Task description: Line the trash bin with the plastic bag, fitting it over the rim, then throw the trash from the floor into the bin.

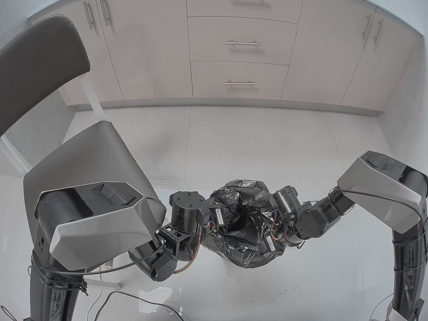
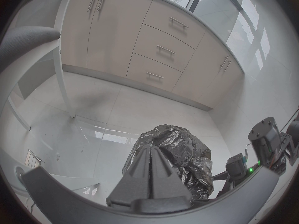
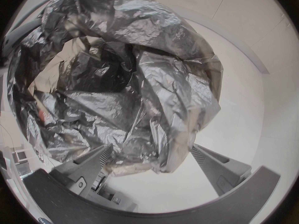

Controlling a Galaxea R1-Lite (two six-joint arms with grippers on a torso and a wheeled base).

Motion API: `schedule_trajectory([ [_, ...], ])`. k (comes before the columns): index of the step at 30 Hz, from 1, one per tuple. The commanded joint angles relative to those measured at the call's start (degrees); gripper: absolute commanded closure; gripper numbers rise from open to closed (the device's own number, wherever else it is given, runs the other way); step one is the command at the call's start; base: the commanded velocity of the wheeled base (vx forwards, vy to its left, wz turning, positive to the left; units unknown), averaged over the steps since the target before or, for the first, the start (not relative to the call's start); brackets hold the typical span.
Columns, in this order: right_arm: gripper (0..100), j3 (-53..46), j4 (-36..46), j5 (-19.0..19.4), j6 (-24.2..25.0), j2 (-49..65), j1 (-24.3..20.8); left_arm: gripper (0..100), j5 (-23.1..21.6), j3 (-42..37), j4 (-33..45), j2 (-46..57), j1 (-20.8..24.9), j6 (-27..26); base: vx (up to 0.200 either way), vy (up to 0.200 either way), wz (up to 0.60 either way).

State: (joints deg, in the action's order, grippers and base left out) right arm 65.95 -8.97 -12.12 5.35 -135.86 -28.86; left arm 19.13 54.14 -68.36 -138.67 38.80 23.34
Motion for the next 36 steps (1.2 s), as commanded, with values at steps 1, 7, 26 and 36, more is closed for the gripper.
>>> schedule_trajectory([
  [1, 0, -3.9, -0.3, 0.0, 0.2, 3.4, -1.1, 100, 0.0, -0.4, -0.7, 0.4, 0.3, 0.0, 0.0, 0.0, 0.0],
  [7, 0, -7.9, -0.1, 0.1, 1.9, 9.1, -1.3, 100, 0.0, -1.1, -0.9, 0.4, 1.4, 0.0, 0.0, 0.0, 0.0],
  [26, 0, 0.2, -8.9, -0.5, 1.1, 8.1, -0.5, 100, -0.1, 2.9, -0.3, 0.2, 1.0, -4.1, 0.0, 0.0, 0.0],
  [36, 0, 11.9, -8.7, -4.5, -3.1, -0.1, 2.1, 100, -0.1, 2.5, -0.6, 0.4, 1.0, -4.0, 0.0, 0.0, 0.0],
])
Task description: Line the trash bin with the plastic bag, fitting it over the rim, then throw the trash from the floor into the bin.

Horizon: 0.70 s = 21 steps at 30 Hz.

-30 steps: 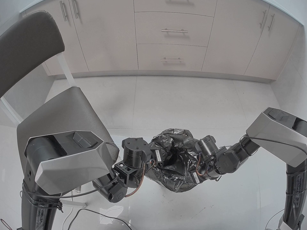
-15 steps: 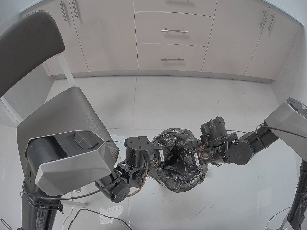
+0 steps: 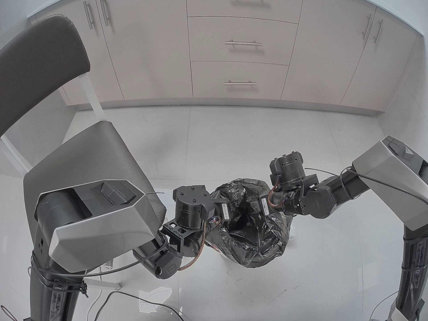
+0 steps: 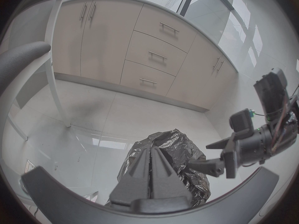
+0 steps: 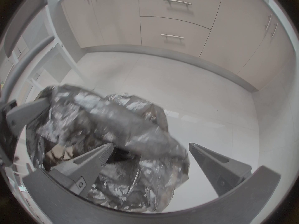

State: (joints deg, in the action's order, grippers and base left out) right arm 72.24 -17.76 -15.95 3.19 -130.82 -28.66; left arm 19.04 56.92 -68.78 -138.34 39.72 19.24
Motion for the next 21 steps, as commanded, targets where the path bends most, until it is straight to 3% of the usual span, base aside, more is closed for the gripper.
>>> schedule_trajectory([
  [1, 0, 6.6, 0.3, -0.6, -1.0, -5.6, 2.3, 100, 0.0, -0.3, -0.3, 0.0, 0.2, 0.1, 0.0, 0.0, 0.0],
  [21, 0, 10.2, -0.1, -0.6, 0.5, -7.2, 3.2, 100, 0.0, -2.3, 0.2, 1.1, 1.4, -0.1, 0.0, 0.0, 0.0],
])
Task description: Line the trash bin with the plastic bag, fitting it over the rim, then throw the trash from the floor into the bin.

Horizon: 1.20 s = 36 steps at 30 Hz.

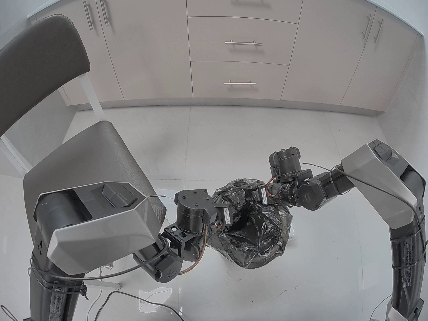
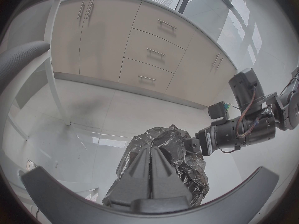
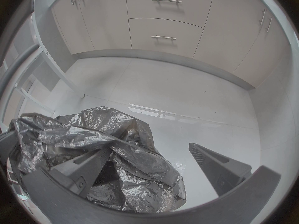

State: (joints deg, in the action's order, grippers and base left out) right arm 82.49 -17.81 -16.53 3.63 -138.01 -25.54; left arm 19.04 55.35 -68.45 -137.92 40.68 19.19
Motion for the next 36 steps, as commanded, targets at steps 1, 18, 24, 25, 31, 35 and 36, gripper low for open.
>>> schedule_trajectory([
  [1, 0, -0.1, 0.0, 0.0, 0.1, 0.1, 0.1, 100, 0.0, -0.9, 0.0, 0.9, 0.6, 0.0, 0.0, 0.0, 0.0],
  [18, 0, -0.5, 0.0, -0.1, 0.1, 0.3, 0.2, 100, 0.0, -1.2, 4.0, 2.0, 1.5, 0.1, 0.0, 0.0, 0.0],
  [24, 0, -0.4, 0.0, -0.1, 0.1, 0.3, 0.2, 0, 0.0, -1.1, 3.9, 2.0, 1.5, -0.2, 0.0, 0.0, 0.0],
  [25, 0, -0.4, 0.0, 0.0, 0.1, 0.3, 0.2, 0, 0.0, -1.1, 3.9, 2.0, 1.4, -0.9, 0.0, 0.0, 0.0],
  [31, 0, 0.0, 0.0, -0.1, 0.1, 0.1, 0.2, 0, 0.1, -1.3, 3.7, 1.7, 1.2, -5.3, 0.0, 0.0, 0.0],
  [35, 0, -0.2, -0.1, 0.0, 0.1, 0.1, 0.2, 0, 0.1, -2.6, 3.2, 1.6, 1.1, -8.5, 0.0, 0.0, 0.0],
  [36, 0, -0.3, -0.1, 0.0, 0.2, 0.3, 0.2, 0, 0.1, -3.2, 2.9, 1.6, 1.1, -9.3, 0.0, 0.0, 0.0],
])
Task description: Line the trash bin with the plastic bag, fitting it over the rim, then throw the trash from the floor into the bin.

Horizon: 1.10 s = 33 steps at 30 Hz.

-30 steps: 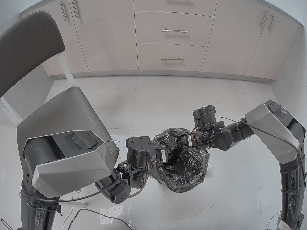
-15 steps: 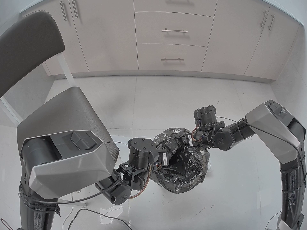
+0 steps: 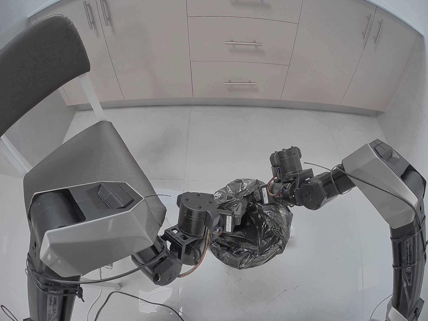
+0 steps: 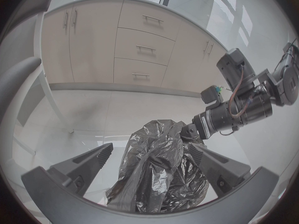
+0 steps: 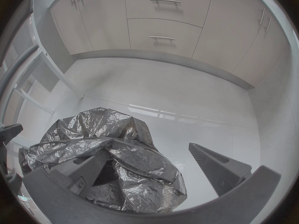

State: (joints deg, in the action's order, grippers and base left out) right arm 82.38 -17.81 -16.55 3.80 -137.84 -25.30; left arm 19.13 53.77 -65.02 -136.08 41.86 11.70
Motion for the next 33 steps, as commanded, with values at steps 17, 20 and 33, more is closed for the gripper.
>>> schedule_trajectory([
  [17, 0, -0.1, -0.1, 0.0, 0.1, -0.1, -0.1, 0, -0.1, -3.7, -2.0, -2.5, -4.7, -15.8, 0.0, 0.0, 0.0],
  [20, 0, -0.1, -0.1, 0.0, 0.1, -0.1, -0.1, 0, -0.1, -3.5, -1.6, -3.1, -5.0, -16.5, 0.0, 0.0, 0.0],
  [33, 0, -0.1, -0.2, 0.0, 0.2, -0.2, -0.1, 0, 9.8, 1.4, -2.2, -5.7, -5.3, -25.1, 0.0, 0.0, 0.0],
])
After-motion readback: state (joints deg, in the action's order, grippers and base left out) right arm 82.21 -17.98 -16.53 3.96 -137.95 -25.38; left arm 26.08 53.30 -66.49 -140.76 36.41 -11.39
